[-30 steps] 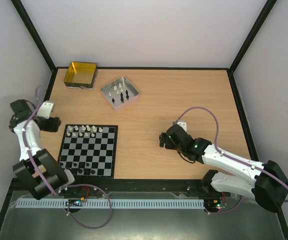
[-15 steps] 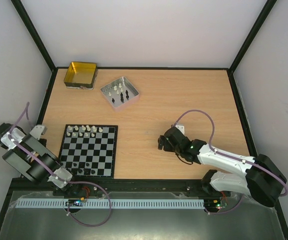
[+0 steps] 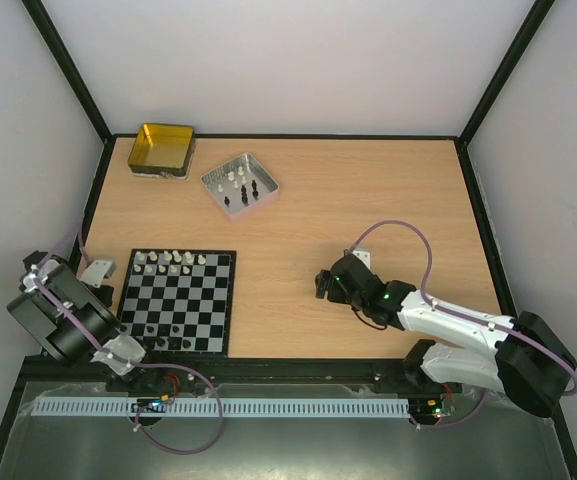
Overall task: Set up the chess pieces on the board
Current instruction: Move the chessboard to the center of the board.
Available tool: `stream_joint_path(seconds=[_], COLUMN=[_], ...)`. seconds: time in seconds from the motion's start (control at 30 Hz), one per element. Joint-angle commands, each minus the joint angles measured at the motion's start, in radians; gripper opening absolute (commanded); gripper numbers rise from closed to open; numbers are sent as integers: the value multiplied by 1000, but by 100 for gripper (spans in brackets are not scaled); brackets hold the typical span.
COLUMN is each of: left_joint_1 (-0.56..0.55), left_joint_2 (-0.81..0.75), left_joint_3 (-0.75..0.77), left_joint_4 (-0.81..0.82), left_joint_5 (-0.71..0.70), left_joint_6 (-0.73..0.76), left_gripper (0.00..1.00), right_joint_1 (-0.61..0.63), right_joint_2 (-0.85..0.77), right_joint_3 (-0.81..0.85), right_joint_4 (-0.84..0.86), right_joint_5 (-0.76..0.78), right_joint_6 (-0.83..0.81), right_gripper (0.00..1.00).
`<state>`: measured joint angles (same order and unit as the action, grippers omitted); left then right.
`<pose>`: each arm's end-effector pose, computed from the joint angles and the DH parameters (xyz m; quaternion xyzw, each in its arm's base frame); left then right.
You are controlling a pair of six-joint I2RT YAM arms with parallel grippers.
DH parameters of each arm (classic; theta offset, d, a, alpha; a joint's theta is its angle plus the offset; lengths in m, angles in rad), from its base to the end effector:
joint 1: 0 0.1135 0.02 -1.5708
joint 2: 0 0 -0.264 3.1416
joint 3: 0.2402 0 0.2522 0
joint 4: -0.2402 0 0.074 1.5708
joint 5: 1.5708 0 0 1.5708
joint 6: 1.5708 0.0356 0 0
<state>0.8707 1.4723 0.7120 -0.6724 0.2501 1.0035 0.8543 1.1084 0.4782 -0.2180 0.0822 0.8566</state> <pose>0.1535 0.1686 0.1434 0.0743 0.9871 -0.0185 0.1408 0.1387 0.1549 0.1718 0.0156 0.9346 0.2414 0.2607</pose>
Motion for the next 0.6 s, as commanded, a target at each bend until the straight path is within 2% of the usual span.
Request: stream_joint_path(seconds=[0.0,0.27,0.43,0.57], left_joint_1=[-60,-127,-125,-119], left_joint_2=[39,30,15,-16], left_joint_3=[-76,-97,-111,-140], left_joint_4=[29,-51,-81,-120], left_joint_5=[-7,9,-55,-122], left_joint_6=[-31,-27,12,74], left_gripper=[2,2,2,2], right_joint_1=[3,3,3,3], right_joint_2=[-20,-24,-17,33], right_joint_3=[-22,-34,-41,-29], right_joint_4=[1,2,24,65], right_joint_5=[27,32,4,-99], right_joint_6=[19,24,20,-4], right_gripper=[99,99,99,97])
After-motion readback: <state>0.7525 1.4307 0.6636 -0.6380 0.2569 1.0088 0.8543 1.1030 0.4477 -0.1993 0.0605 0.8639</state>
